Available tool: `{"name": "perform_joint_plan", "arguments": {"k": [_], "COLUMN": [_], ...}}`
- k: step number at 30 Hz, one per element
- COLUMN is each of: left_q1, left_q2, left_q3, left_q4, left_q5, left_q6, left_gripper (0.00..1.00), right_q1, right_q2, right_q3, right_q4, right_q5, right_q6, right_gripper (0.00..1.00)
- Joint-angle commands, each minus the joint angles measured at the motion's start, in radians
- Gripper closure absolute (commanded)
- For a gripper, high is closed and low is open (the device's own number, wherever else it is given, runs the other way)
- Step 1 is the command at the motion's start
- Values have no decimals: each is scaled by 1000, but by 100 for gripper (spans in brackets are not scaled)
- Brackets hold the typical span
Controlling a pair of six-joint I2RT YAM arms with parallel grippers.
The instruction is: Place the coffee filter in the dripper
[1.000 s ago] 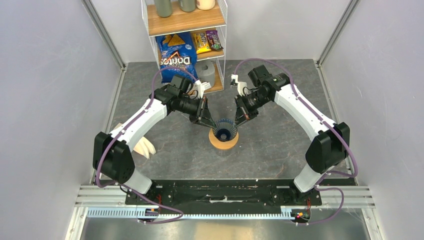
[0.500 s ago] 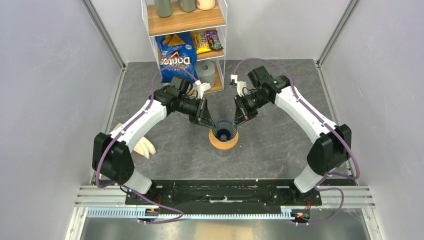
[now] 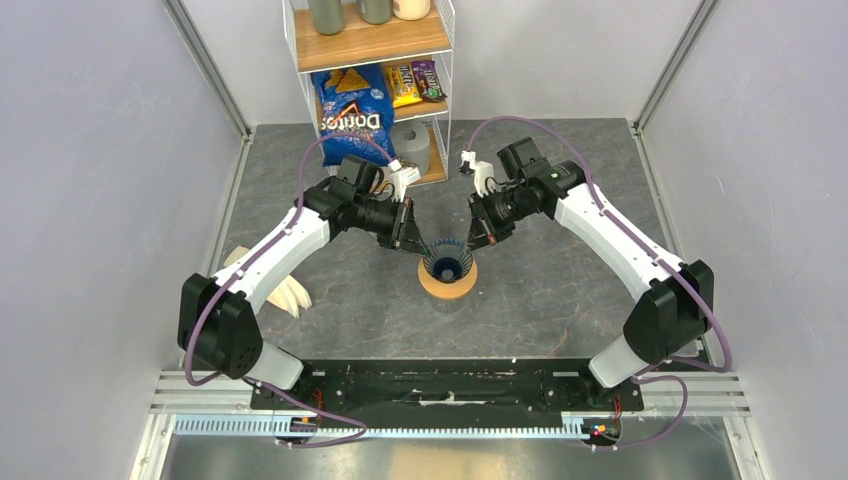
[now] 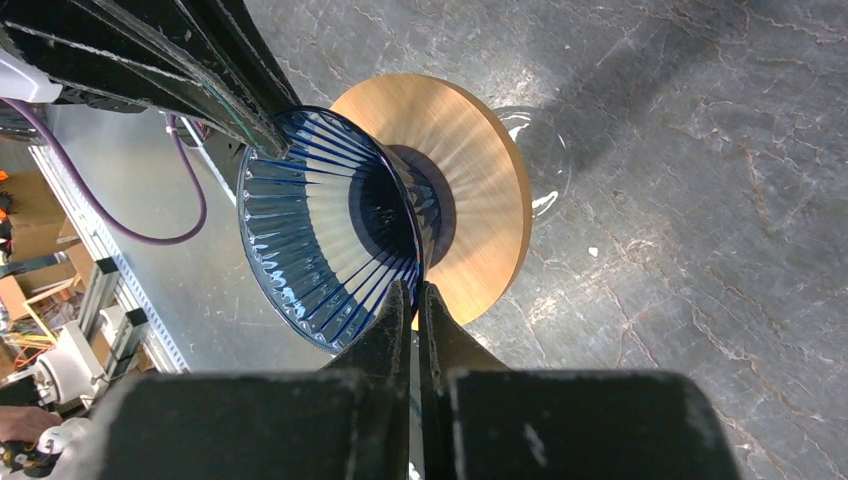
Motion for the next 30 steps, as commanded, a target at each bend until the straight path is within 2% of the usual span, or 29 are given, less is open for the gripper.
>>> {"name": "perform_joint_plan", "arguments": {"k": [1,3,6,11,14,25,28,30], "left_q1": [-12,-12,-12,-12,-12,4,46,98], "left_q2": [11,11,11,5,-2,-39,-54,-70], "left_q3": [-44,-41,-35,-5,15,100,145,164], "left_q4": [-5,-5,-5,-25,-30,-81,-142,-185], "left_q5": [-158,-163,-154,-103,-80,-39,-27,3], "left_q6": [127,130,133,134,121,114,137,153], "left_gripper": [97,97,87,62,52,32,29,26], "right_q1": [10,10,9,11,10,11,10,11], "right_q2": [-7,-13,-7,-8,-17,-60,-79,-92], "right_q3": [-54,-64,-47,-5,17,87,116,133], "right_q4": [30,43,37,9,-6,-40,-44,-44], "right_q5": [104,108,98,69,49,2,0,4], "right_q6": [-94,-96,-99,-97,-87,-58,-50,-47], "right_gripper": [100,100,100,85,78,38,28,18]}}
